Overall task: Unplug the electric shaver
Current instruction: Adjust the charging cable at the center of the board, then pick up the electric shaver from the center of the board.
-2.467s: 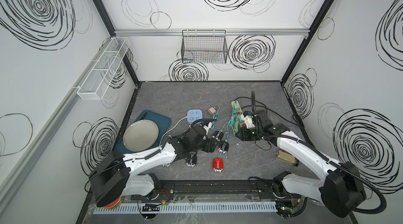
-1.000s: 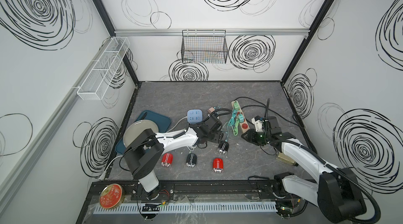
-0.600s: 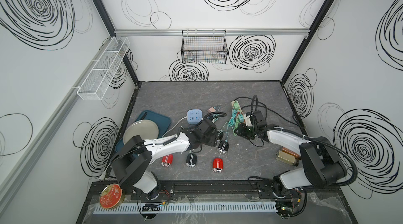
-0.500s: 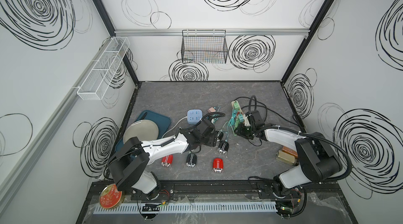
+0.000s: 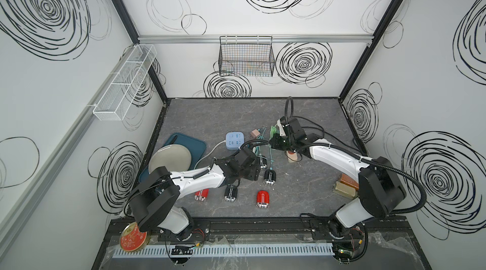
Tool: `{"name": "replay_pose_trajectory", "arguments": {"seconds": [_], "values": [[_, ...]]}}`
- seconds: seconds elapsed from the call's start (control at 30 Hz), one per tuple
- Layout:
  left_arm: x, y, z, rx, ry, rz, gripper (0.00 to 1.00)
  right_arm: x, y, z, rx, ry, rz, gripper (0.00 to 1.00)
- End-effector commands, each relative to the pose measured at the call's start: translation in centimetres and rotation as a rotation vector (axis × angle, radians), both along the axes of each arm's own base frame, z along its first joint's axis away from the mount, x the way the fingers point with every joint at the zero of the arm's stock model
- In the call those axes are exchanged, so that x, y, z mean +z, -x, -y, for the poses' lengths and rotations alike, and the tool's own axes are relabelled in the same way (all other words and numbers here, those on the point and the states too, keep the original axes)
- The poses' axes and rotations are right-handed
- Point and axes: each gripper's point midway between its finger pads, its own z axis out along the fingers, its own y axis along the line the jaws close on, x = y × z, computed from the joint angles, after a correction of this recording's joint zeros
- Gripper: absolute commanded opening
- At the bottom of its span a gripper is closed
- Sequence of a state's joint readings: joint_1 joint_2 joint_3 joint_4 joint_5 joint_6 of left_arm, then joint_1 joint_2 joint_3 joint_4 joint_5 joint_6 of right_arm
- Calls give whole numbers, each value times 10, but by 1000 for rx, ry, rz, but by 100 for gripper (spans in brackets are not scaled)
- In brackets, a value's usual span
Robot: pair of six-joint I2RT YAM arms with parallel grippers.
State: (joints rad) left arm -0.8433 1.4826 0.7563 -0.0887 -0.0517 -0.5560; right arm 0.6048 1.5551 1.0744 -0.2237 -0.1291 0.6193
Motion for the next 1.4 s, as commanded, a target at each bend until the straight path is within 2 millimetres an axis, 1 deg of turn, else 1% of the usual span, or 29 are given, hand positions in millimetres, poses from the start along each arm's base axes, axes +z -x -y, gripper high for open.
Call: {"name": "replay_pose_trajectory", "arguments": {"seconds": [0.0, 0.1, 0.2, 0.3, 0.37, 0.43, 0.47, 0.5, 0.57, 0.67, 0.8, 0.83, 1.0, 1.1, 1.23, 1.27, 1.37], "values": [[8, -6, 6, 8, 55, 23, 73, 4, -4, -8, 13, 36, -10, 11], [8, -5, 7, 6, 61, 23, 73, -4, -20, -19, 21, 47, -21, 11], [8, -4, 4, 10, 61, 26, 73, -19, -35, -26, 14, 86, -37, 10], [7, -2, 0, 18, 60, 22, 73, -35, -47, -27, -6, 132, -63, 10], [7, -2, -2, 22, 64, 18, 73, -44, -52, -24, -26, 164, -78, 11], [7, -1, -3, 24, 67, 19, 73, -50, -54, -21, -39, 188, -93, 20], [8, -1, -3, 24, 73, 18, 73, -50, -54, -21, -37, 190, -92, 27], [10, -1, -1, 18, 80, 18, 74, -46, -53, -21, -33, 187, -82, 32], [13, 1, 4, -2, 85, 24, 74, -35, -50, -20, -23, 175, -55, 37], [18, 6, 16, -39, 98, 29, 74, -14, -39, -15, -2, 148, -21, 44], [19, 16, 40, -93, 91, 29, 74, 4, -13, 0, 16, 116, 0, 47], [16, 16, 44, -95, 78, 24, 74, 7, -6, 4, 17, 106, 3, 47], [5, 19, 71, -126, 8, 16, 77, 16, 29, 37, -2, 28, 5, 45], [-3, 18, 80, -136, -62, 18, 79, 19, 48, 55, -11, -17, -3, 43], [-10, 15, 85, -147, -158, 32, 81, 20, 70, 72, -10, -48, -5, 42], [-11, 14, 86, -147, -174, 30, 83, 19, 74, 75, -12, -50, -5, 41], [-18, 14, 85, -144, -218, 13, 83, 18, 83, 85, -25, -51, -3, 41]]}}
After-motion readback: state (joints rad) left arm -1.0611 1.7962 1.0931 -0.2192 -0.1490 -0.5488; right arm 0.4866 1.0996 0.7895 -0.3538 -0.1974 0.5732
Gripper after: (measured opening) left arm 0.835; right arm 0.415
